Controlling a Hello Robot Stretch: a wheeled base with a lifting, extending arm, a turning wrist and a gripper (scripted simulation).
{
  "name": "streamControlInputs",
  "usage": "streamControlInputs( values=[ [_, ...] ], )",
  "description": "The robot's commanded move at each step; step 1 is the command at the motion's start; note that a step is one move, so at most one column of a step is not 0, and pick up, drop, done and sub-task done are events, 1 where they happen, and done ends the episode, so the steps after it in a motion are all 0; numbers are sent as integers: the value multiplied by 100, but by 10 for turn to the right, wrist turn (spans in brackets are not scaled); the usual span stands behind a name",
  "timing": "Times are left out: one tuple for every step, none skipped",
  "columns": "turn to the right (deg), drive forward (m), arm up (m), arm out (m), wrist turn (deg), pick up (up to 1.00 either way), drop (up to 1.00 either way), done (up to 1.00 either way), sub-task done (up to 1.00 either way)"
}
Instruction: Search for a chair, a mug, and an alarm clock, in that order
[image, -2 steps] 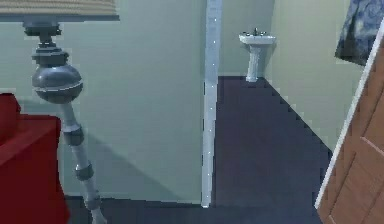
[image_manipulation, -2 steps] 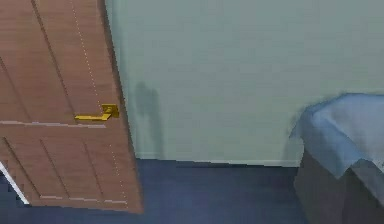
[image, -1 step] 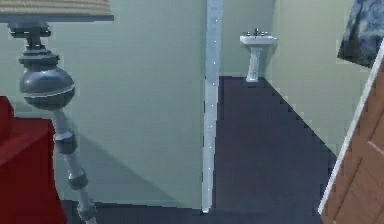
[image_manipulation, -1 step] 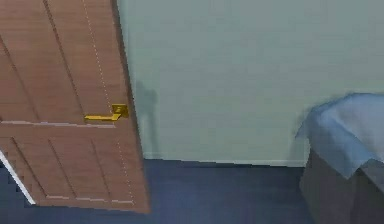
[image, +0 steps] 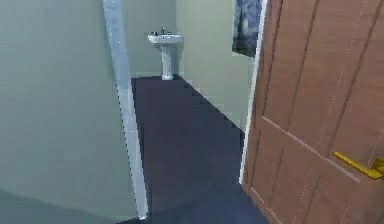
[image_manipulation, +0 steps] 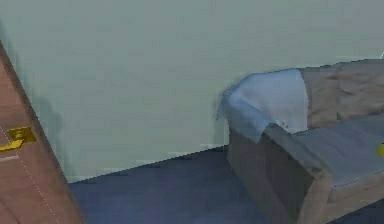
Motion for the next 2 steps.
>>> streamControlInputs(
  values=[
    [0, 100, 0, 0, 0, 0, 0, 0, 0],
    [30, 0, 0, 0, 0, 0, 0, 0, 0]
  ],
)
